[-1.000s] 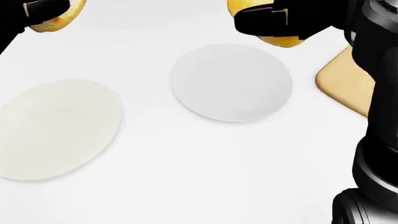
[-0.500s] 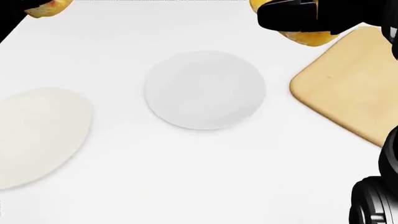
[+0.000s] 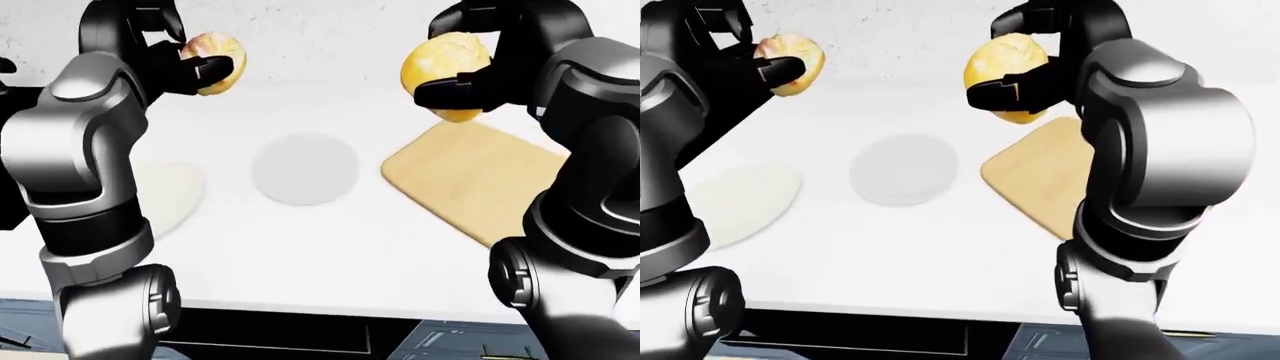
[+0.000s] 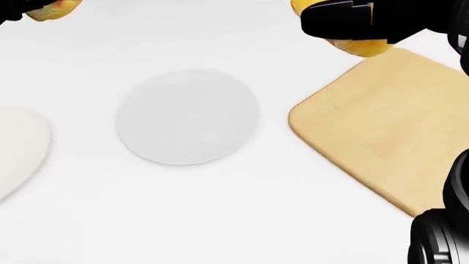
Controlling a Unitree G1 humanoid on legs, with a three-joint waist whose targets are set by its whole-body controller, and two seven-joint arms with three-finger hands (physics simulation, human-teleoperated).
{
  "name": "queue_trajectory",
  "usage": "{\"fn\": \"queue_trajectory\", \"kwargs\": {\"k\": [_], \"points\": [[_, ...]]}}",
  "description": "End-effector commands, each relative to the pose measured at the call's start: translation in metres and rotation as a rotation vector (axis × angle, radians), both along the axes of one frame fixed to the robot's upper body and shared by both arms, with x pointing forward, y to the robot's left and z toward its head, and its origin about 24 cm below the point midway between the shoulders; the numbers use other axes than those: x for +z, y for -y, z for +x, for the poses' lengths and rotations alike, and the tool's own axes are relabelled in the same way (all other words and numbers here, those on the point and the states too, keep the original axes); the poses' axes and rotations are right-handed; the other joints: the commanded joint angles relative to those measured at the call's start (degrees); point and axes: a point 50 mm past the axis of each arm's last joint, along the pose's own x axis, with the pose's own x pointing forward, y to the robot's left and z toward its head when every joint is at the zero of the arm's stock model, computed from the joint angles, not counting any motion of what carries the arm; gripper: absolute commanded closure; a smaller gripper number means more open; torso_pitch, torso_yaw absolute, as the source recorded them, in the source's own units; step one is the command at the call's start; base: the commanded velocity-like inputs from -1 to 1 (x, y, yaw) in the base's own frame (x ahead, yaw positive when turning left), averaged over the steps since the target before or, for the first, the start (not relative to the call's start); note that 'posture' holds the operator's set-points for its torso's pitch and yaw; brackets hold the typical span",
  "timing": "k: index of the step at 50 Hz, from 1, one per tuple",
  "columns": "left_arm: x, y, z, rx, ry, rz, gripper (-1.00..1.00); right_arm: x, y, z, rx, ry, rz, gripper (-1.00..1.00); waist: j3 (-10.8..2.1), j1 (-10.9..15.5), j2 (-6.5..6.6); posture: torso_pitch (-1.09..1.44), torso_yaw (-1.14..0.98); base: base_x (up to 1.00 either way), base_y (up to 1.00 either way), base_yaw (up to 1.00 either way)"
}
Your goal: Place all breads on the cutting board.
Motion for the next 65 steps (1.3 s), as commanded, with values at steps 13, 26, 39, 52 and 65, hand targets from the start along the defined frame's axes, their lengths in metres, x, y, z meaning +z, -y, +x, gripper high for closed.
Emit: {"fn": "queue_trajectory", "kwargs": {"k": [13, 26, 39, 52, 65], "points": [[0.019, 0.000, -0.008, 0.001, 0.086, 0.006, 1.00, 0.010, 0.001, -0.007, -0.004, 0.060, 0.002, 1.00, -2.22, -0.83, 2.82, 0.00, 0.00, -0.05, -0.25, 0.00], [0.017, 0.000, -0.006, 0.002, 0.087, 0.001, 1.00, 0.009, 0.002, -0.006, -0.007, 0.051, 0.002, 1.00, -2.29, -1.57, -4.99, 0.00, 0.00, -0.14, -0.66, 0.00], [0.018, 0.002, -0.008, 0.002, 0.088, -0.002, 1.00, 0.008, 0.003, -0.007, -0.006, 0.055, 0.004, 1.00, -1.45, -1.02, -2.64, 0.00, 0.00, -0.13, -0.35, 0.00], [0.010, 0.002, -0.007, -0.001, 0.082, -0.005, 1.00, 0.004, -0.005, -0.006, 0.013, 0.051, -0.011, 1.00, 1.07, -1.96, 3.53, 0.00, 0.00, -0.01, -0.01, 0.00], [0.013, 0.002, -0.008, -0.002, 0.083, -0.012, 1.00, 0.007, -0.013, 0.001, 0.040, 0.059, -0.033, 1.00, 0.99, -1.82, -2.71, 0.00, 0.00, 0.00, 0.18, 0.00]]}}
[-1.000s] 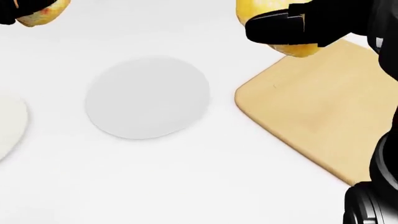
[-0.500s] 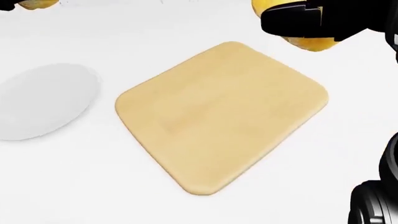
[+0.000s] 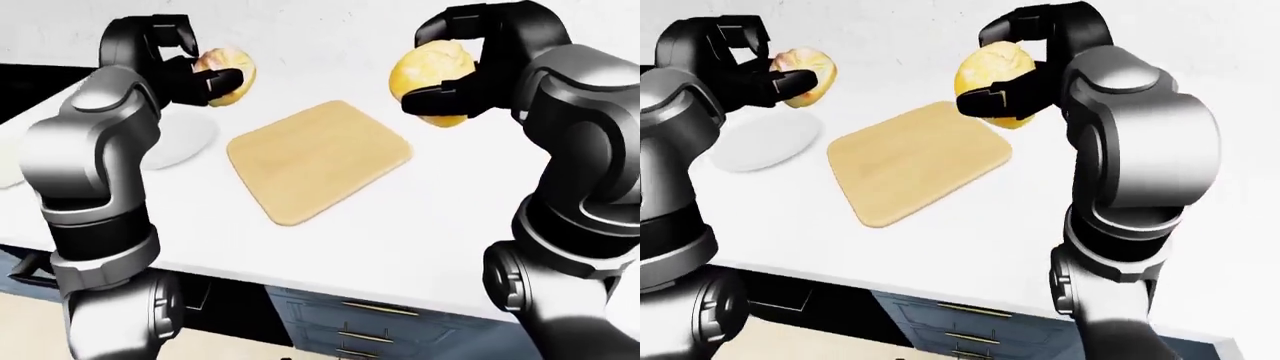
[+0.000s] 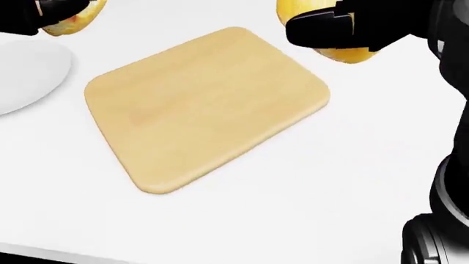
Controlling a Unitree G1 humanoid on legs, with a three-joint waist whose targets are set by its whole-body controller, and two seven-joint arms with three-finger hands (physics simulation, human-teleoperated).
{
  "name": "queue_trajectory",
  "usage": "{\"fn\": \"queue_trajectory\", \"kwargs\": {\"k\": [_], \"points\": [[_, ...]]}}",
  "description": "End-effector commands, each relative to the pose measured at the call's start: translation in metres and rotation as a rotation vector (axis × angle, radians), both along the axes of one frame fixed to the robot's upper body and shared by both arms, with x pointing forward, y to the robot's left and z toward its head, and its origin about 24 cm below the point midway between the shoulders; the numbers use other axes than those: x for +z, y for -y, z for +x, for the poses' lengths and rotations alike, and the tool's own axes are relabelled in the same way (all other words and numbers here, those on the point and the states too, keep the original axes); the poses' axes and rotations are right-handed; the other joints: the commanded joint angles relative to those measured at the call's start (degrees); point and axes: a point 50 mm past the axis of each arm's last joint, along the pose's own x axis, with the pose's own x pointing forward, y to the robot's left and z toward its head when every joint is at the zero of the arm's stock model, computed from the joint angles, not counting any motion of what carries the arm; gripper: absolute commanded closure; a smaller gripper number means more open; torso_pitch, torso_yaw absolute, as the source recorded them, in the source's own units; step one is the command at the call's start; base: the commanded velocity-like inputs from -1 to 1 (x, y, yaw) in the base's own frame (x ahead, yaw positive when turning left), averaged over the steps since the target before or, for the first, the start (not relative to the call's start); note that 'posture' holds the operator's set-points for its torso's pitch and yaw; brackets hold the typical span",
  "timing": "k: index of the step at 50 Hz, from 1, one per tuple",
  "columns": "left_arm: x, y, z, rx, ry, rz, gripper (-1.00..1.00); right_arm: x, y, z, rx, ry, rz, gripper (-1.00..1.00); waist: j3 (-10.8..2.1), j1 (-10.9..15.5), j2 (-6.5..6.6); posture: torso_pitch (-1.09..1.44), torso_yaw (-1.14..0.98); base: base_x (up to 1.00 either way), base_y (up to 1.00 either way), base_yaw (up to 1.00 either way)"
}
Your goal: Place all breads on the cutting board.
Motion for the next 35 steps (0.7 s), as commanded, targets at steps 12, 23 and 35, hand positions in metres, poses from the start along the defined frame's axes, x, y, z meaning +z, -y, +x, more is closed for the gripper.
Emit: {"fn": "queue_trajectory", "kwargs": {"k": [12, 23, 35], "points": [[0.021, -0.004, -0.012, 0.025, 0.124, 0.005, 1.00, 0.014, -0.003, 0.005, 0.017, 0.087, 0.006, 1.00, -2.96, 0.88, 2.58, 0.00, 0.00, 0.00, 0.00, 0.00], [0.019, -0.001, -0.011, 0.016, 0.122, 0.008, 1.00, 0.007, 0.008, 0.009, -0.031, 0.086, 0.035, 1.00, -3.12, 0.47, 3.52, 0.00, 0.00, 0.11, 0.12, 0.00], [0.012, 0.010, -0.009, -0.015, 0.115, 0.003, 1.00, -0.009, -0.003, 0.038, -0.004, 0.044, -0.034, 1.00, -3.86, 0.88, 2.26, 0.00, 0.00, 0.00, 0.00, 0.00]]}}
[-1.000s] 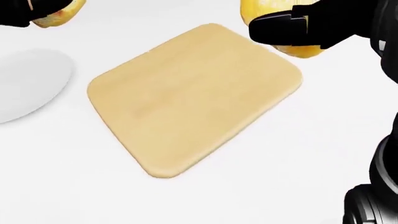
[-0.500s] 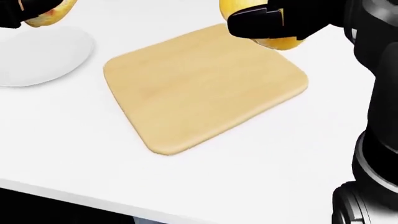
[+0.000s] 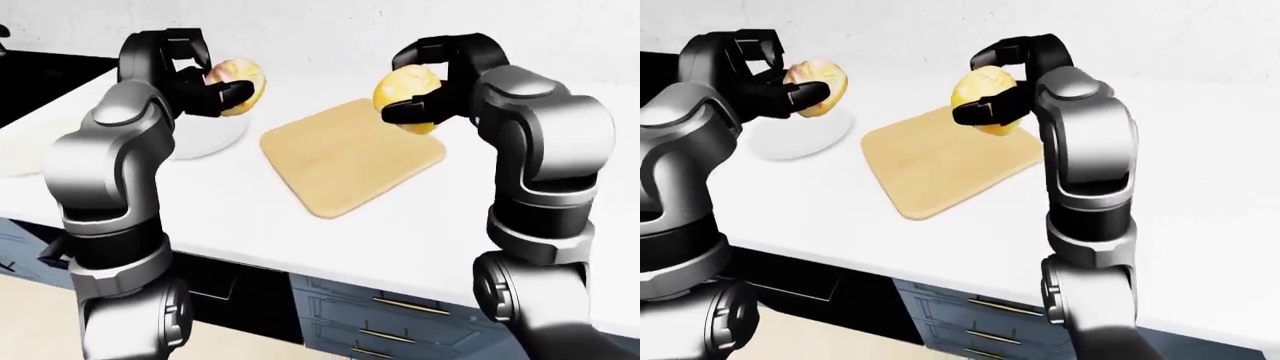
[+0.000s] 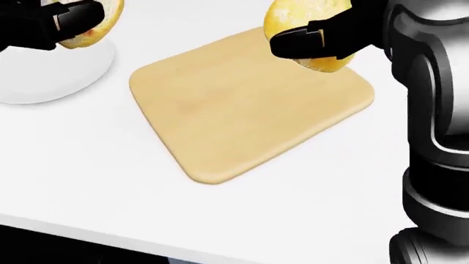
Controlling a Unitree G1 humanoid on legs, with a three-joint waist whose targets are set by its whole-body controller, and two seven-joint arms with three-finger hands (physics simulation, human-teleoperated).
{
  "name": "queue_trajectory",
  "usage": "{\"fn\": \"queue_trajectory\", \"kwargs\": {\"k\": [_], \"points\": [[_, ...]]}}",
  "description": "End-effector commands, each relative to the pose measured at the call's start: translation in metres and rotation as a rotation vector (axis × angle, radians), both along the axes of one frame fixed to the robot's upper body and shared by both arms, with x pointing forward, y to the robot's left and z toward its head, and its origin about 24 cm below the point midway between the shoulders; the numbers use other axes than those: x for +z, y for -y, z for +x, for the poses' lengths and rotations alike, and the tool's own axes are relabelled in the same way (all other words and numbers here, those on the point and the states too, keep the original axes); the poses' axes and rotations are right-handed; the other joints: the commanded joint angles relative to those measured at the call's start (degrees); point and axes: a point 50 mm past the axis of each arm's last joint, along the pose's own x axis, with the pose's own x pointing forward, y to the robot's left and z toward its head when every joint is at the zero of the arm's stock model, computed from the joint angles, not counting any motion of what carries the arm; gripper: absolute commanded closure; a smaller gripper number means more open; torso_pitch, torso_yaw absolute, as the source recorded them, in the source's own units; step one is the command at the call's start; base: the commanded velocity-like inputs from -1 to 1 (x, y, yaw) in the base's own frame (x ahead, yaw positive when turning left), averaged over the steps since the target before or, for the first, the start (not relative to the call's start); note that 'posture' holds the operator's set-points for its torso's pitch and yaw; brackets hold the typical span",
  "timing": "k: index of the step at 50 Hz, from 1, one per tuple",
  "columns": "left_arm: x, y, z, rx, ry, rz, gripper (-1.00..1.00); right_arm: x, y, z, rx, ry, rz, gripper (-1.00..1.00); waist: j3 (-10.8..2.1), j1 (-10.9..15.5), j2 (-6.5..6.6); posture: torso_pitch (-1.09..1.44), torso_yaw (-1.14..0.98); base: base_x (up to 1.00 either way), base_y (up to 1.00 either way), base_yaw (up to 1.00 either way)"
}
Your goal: Place all breads on the cutting board.
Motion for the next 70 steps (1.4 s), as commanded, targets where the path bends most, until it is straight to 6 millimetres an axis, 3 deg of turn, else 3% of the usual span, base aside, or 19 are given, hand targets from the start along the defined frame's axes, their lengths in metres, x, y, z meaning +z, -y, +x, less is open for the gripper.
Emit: {"fn": "queue_trajectory", "kwargs": {"k": [1, 15, 32, 49, 70], "points": [[0.025, 0.001, -0.009, -0.006, 0.125, 0.005, 1.00, 0.024, 0.002, -0.001, -0.011, 0.145, -0.036, 1.00, -2.14, -0.10, 0.40, 0.00, 0.00, 0.00, 0.00, 0.00], [0.027, 0.005, -0.009, -0.014, 0.125, -0.002, 1.00, 0.012, -0.007, 0.035, 0.014, 0.112, -0.138, 1.00, -2.42, -0.31, 0.91, 0.00, 0.00, 0.00, 0.00, 0.00], [0.025, 0.007, -0.012, -0.020, 0.123, -0.013, 1.00, -0.004, -0.039, 0.073, 0.100, 0.052, -0.180, 1.00, -2.44, -0.74, 1.44, 0.00, 0.00, 0.00, 0.00, 0.00], [0.022, 0.003, -0.012, -0.013, 0.124, -0.024, 1.00, -0.030, -0.041, 0.086, 0.108, -0.013, -0.315, 1.00, -2.60, -0.58, 1.61, 0.00, 0.00, 0.00, 0.00, 0.00], [0.024, 0.003, -0.012, -0.013, 0.127, -0.027, 1.00, -0.041, -0.037, 0.091, 0.052, 0.067, -0.417, 1.00, -2.85, -0.46, 1.67, 0.00, 0.00, 0.00, 0.00, 0.00]]}}
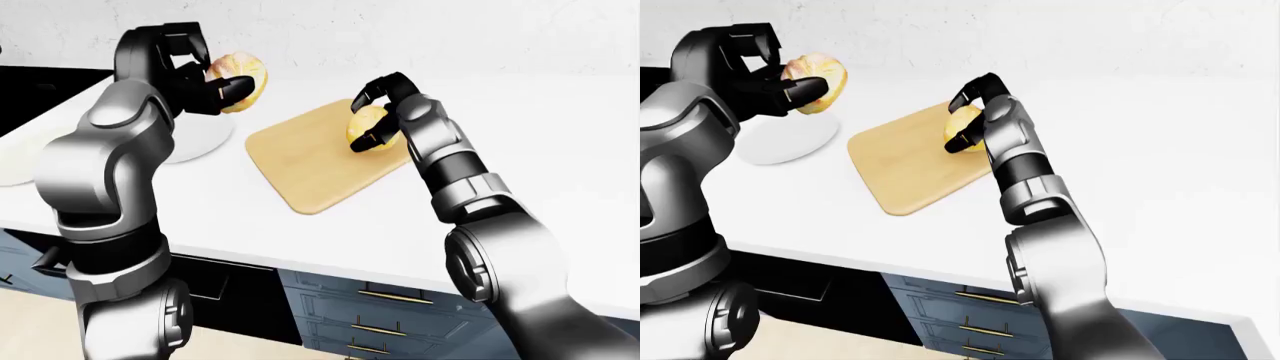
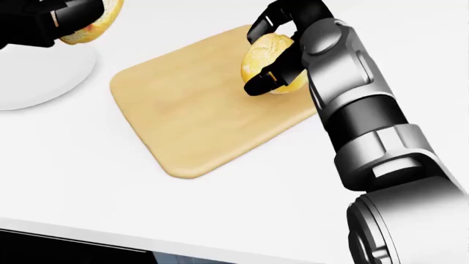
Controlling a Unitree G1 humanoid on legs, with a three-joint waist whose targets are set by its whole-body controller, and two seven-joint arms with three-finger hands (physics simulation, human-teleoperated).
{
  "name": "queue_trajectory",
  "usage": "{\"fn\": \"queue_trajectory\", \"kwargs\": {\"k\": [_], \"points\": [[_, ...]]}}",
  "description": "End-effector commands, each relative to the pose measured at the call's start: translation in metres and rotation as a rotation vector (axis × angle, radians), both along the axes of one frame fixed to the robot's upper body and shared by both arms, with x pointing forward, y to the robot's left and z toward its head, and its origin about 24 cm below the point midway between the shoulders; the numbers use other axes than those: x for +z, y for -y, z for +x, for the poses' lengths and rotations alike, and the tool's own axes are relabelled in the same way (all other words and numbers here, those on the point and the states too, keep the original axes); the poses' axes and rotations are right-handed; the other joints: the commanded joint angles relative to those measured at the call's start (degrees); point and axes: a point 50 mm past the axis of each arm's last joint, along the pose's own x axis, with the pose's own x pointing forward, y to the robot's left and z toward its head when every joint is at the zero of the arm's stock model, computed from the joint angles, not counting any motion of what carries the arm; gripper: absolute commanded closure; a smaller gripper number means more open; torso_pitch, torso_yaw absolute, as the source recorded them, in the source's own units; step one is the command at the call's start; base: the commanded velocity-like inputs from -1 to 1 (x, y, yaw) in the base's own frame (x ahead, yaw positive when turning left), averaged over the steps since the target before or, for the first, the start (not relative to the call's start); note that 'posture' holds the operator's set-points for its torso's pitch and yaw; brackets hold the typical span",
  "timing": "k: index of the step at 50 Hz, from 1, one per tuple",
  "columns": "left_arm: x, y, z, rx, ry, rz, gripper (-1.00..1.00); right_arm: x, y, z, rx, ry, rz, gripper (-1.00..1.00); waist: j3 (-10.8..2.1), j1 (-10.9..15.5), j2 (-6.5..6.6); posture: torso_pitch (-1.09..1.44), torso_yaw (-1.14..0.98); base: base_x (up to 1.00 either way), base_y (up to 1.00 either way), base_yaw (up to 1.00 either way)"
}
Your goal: Place all breads on the cutting board.
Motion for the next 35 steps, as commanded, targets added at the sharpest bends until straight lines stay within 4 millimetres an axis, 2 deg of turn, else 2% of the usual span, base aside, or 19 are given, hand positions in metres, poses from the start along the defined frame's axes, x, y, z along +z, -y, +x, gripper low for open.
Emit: {"fn": "queue_trajectory", "kwargs": {"k": [1, 6, 7, 8, 12, 15, 20, 23, 26, 30, 32, 35], "points": [[0.0201, 0.0001, -0.0065, 0.001, 0.097, 0.004, 1.00, 0.0319, -0.0054, -0.0002, 0.018, 0.124, -0.003, 1.00, -2.00, 0.02, 0.08, 0.00, 0.00, 0.00, 0.00, 0.00], [0.0204, -0.0001, -0.0073, 0.001, 0.098, 0.002, 1.00, 0.0320, -0.0064, 0.0000, 0.017, 0.128, -0.008, 1.00, -2.00, -0.03, 0.03, 0.00, 0.00, 0.00, 0.00, 0.00], [0.0197, -0.0007, -0.0075, 0.002, 0.097, 0.002, 1.00, 0.0315, -0.0064, 0.0001, 0.014, 0.131, -0.007, 0.87, -1.98, -0.04, 0.02, 0.00, 0.00, 0.00, 0.00, 0.00], [0.0200, -0.0008, -0.0077, 0.002, 0.097, 0.002, 1.00, 0.0312, -0.0066, 0.0001, 0.015, 0.129, -0.007, 0.84, -1.98, -0.05, 0.03, 0.00, 0.00, 0.00, 0.00, 0.00], [0.0196, -0.0006, -0.0079, 0.001, 0.096, -0.001, 1.00, 0.0298, -0.0080, 0.0001, 0.017, 0.127, -0.008, 0.92, -2.02, -0.05, 0.03, 0.00, 0.00, 0.00, 0.00, 0.00], [0.0198, -0.0006, -0.0078, 0.001, 0.096, -0.001, 1.00, 0.0291, -0.0083, 0.0000, 0.017, 0.124, -0.008, 0.76, -2.03, -0.05, 0.01, 0.00, 0.00, 0.00, 0.00, 0.00], [0.0195, -0.0001, -0.0082, 0.000, 0.095, -0.002, 1.00, 0.0285, -0.0086, 0.0001, 0.017, 0.125, -0.007, 0.72, -2.02, -0.04, -0.01, 0.00, 0.00, 0.00, 0.00, 0.00], [0.0208, 0.0000, -0.0088, 0.000, 0.096, -0.001, 1.00, 0.0289, -0.0099, -0.0001, 0.019, 0.125, -0.008, 0.55, -2.02, -0.04, -0.02, 0.00, 0.00, 0.00, 0.00, 0.00], [0.0204, 0.0000, -0.0083, 0.000, 0.096, -0.002, 1.00, 0.0271, -0.0098, -0.0001, 0.019, 0.123, -0.013, 0.50, -1.97, -0.05, -0.02, 0.00, 0.00, 0.00, 0.00, 0.00], [0.0204, 0.0005, -0.0087, -0.002, 0.096, -0.003, 1.00, 0.0275, -0.0099, -0.0001, 0.020, 0.123, -0.012, 0.07, -2.00, -0.05, -0.01, 0.00, 0.00, 0.00, 0.00, 0.00], [0.0197, 0.0007, -0.0087, -0.002, 0.095, -0.002, 1.00, 0.0265, -0.0098, -0.0002, 0.018, 0.121, -0.011, -0.03, -1.99, -0.05, -0.01, 0.00, 0.00, 0.00, 0.00, 0.00], [0.0212, 0.0008, -0.0093, -0.002, 0.096, -0.003, 1.00, 0.0257, -0.0095, -0.0003, 0.018, 0.118, -0.012, -0.04, -2.00, -0.04, -0.02, 0.00, 0.00, 0.00, 0.00, 0.00]]}}
